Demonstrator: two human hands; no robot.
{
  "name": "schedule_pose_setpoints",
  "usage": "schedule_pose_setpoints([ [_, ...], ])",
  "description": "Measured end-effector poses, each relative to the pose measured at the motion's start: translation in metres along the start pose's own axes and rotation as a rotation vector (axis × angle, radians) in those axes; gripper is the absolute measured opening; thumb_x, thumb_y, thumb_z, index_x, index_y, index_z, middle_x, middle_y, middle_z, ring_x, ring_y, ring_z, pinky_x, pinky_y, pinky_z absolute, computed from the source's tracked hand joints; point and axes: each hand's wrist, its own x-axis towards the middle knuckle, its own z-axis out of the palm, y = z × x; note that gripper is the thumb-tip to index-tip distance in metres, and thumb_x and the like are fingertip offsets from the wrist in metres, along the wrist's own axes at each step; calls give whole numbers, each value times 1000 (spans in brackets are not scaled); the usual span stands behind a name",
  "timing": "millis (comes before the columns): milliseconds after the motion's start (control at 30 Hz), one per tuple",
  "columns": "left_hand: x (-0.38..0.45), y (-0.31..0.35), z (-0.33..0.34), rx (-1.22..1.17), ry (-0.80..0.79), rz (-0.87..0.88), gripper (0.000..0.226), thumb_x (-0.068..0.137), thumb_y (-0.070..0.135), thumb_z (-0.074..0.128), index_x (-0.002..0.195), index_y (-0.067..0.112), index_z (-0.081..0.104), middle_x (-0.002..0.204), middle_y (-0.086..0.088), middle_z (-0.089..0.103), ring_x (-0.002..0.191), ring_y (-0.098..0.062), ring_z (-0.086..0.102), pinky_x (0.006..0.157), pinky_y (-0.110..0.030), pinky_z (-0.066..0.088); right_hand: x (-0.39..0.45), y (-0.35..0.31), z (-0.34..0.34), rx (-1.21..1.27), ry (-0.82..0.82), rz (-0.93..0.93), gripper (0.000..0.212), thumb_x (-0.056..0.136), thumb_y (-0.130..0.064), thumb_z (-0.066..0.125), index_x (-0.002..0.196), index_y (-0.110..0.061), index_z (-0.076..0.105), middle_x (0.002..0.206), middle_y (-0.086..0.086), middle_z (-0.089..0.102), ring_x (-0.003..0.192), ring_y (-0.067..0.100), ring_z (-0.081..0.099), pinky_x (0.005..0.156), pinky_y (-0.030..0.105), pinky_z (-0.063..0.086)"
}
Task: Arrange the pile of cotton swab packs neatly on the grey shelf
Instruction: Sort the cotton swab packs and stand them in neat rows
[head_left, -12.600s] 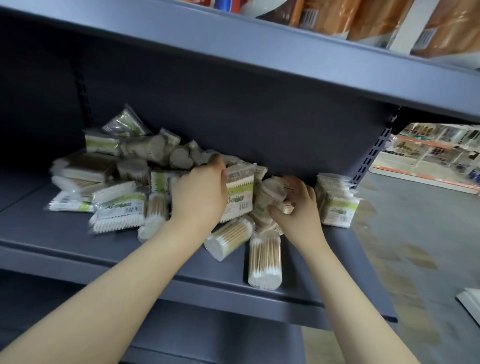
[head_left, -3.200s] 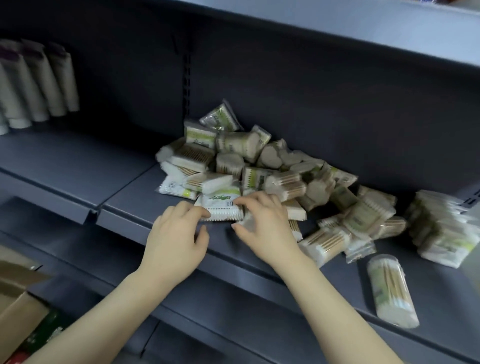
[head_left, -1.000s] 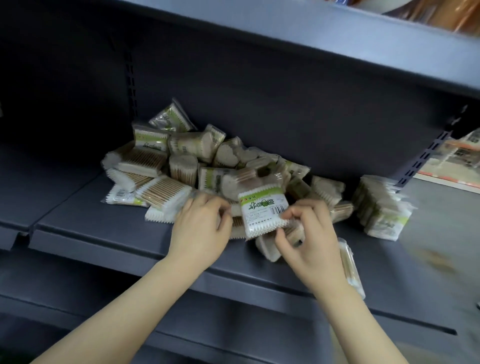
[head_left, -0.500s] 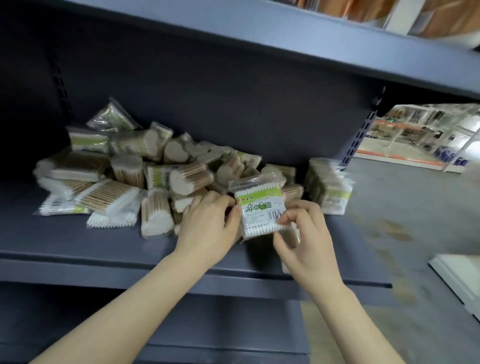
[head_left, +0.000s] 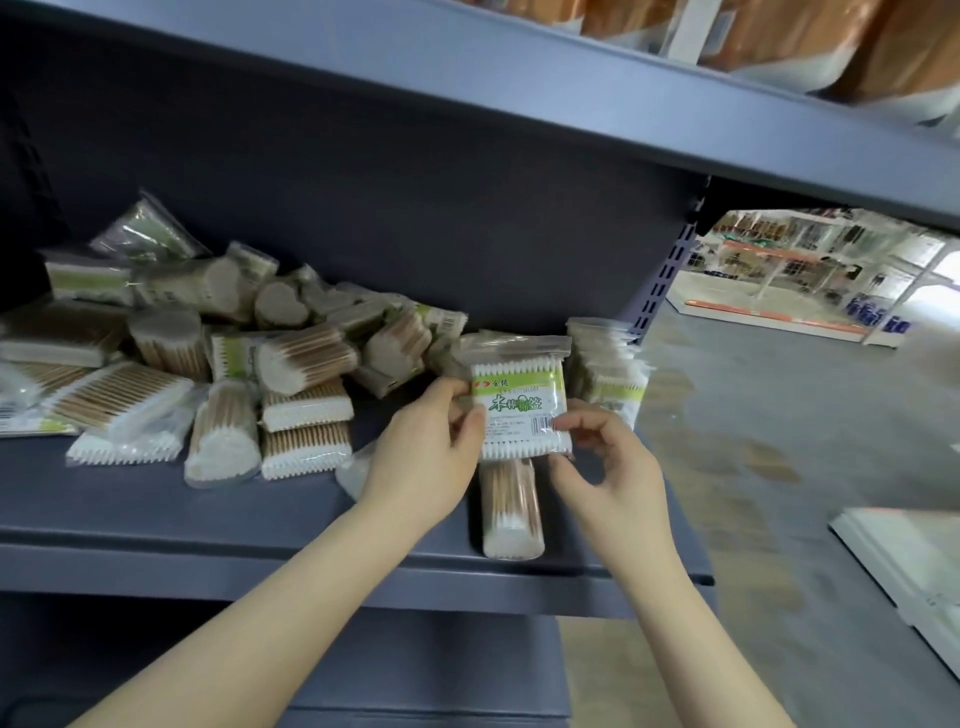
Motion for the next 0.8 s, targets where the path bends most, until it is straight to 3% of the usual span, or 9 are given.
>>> schedule_pose_setpoints([
  [100, 3, 7, 11, -16, 11, 12, 28, 93, 24, 50, 118, 14, 55, 75, 17, 51, 79, -15, 56, 77, -34, 48, 3, 4, -9, 38, 41, 38, 25, 72, -13, 61, 87, -32, 57, 92, -22, 64, 87, 0, 57, 79, 7, 41],
  [233, 3, 11, 23, -19, -14, 54, 26, 92, 22, 51, 118, 18, 54, 78, 20, 51, 74, -3, 52, 75, -27, 46, 8, 10, -20, 151, 129, 105, 29, 78, 4, 65, 81, -23, 55, 75, -9, 59, 67, 3, 54, 69, 16, 45],
  [300, 3, 12, 27, 12, -29, 62, 29, 92, 22, 52, 120, 21, 53, 79, 21, 51, 79, -5, 53, 77, -28, 48, 11, 14, -24, 209, 147, 148, 30, 77, 8, 63, 79, -20, 51, 69, -5, 54, 59, 3, 49, 63, 17, 44],
  [467, 4, 9, 35, 73, -36, 51, 35, 87, 15, 52, 121, 23, 53, 84, 20, 53, 91, -13, 57, 82, -38, 48, 17, 24, -34, 267, 152, 174, 31, 76, 13, 59, 77, -15, 48, 67, -2, 49, 52, 0, 44, 56, 12, 41],
  [800, 11, 6, 52, 151, -8, 51, 32, 86, 13, 53, 118, 19, 56, 98, 8, 61, 98, -16, 57, 85, -37, 47, 23, 41, -47, 238, 57, 151, 37, 76, 17, 54, 88, -18, 52, 74, 0, 54, 56, -1, 46, 58, 10, 43],
])
